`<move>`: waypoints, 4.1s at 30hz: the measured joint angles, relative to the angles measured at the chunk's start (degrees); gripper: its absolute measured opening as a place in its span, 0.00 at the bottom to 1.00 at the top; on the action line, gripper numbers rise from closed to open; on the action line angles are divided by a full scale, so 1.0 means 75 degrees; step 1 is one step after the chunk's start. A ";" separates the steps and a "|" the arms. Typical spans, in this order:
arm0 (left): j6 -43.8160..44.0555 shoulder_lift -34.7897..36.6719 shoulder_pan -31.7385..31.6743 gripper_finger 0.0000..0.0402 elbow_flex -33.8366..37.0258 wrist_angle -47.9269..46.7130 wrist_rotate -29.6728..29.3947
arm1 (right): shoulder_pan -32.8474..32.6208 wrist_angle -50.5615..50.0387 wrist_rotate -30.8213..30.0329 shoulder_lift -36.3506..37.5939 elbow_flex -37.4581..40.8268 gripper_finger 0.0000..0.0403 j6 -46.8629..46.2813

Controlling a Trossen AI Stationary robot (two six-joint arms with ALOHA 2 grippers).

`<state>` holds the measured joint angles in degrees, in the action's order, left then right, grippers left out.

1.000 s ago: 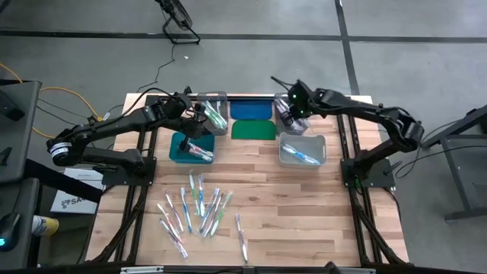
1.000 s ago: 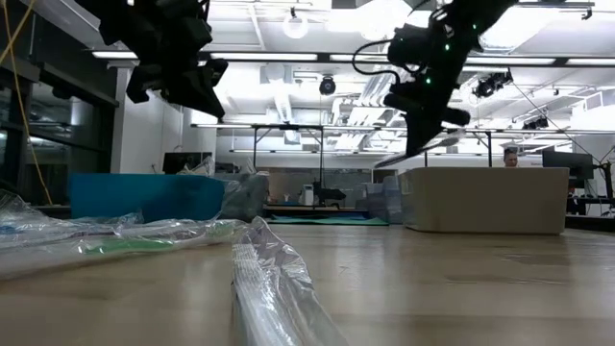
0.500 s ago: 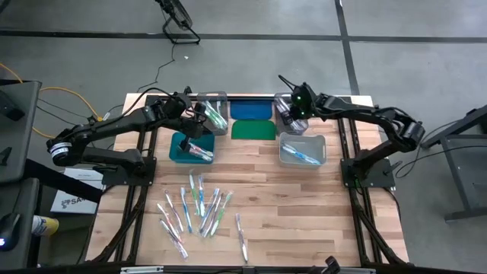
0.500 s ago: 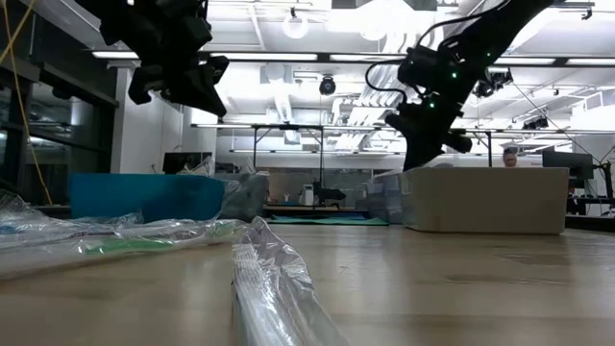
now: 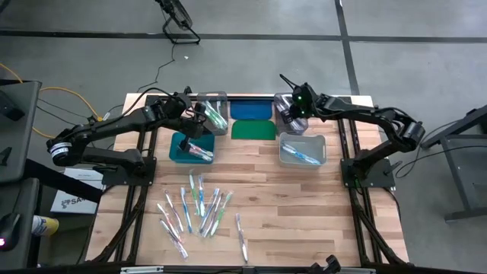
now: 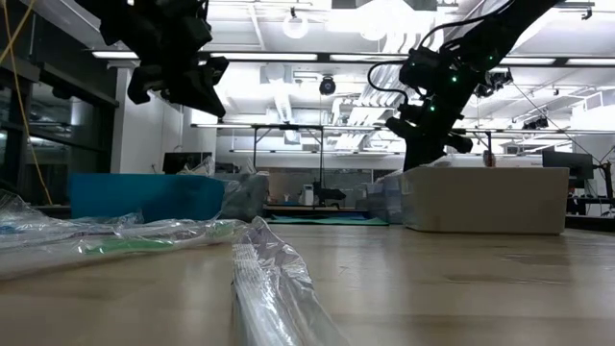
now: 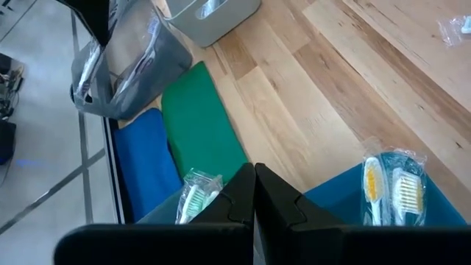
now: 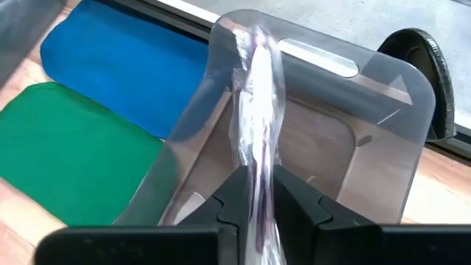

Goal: Pick & Place Toothbrushes
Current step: Put the violet toothbrush into the right black bin

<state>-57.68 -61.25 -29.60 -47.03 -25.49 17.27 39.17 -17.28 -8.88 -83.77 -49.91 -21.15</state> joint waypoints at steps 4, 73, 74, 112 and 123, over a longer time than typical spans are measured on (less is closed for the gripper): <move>0.0130 0.0000 0.0001 0.00 0.0000 -0.0017 0.0004 | -0.0026 -0.0003 0.0006 0.0000 0.0006 0.19 0.0006; 0.3937 -0.0067 0.5822 0.00 0.0003 -0.1368 -0.2266 | -0.9898 -0.2178 -0.2901 0.1990 0.0006 0.49 -0.4151; 0.4038 -0.0067 0.5819 0.00 0.0003 -0.1376 -0.2244 | -0.9926 -0.1976 -0.2785 0.1867 0.0006 0.49 -0.4056; 0.1941 -0.3957 0.6673 0.24 -0.0045 0.3387 -0.0885 | -1.1235 0.0222 -0.2276 0.0490 0.0006 0.49 -0.4990; 0.2068 -0.4512 0.7507 0.02 -0.0026 0.4495 -0.1615 | -1.1275 0.0229 -0.2440 0.0490 0.0006 0.49 -0.5010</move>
<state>-42.17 -95.09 26.70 -47.22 8.22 5.16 -45.39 -15.56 -27.18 -80.09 -49.87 -58.72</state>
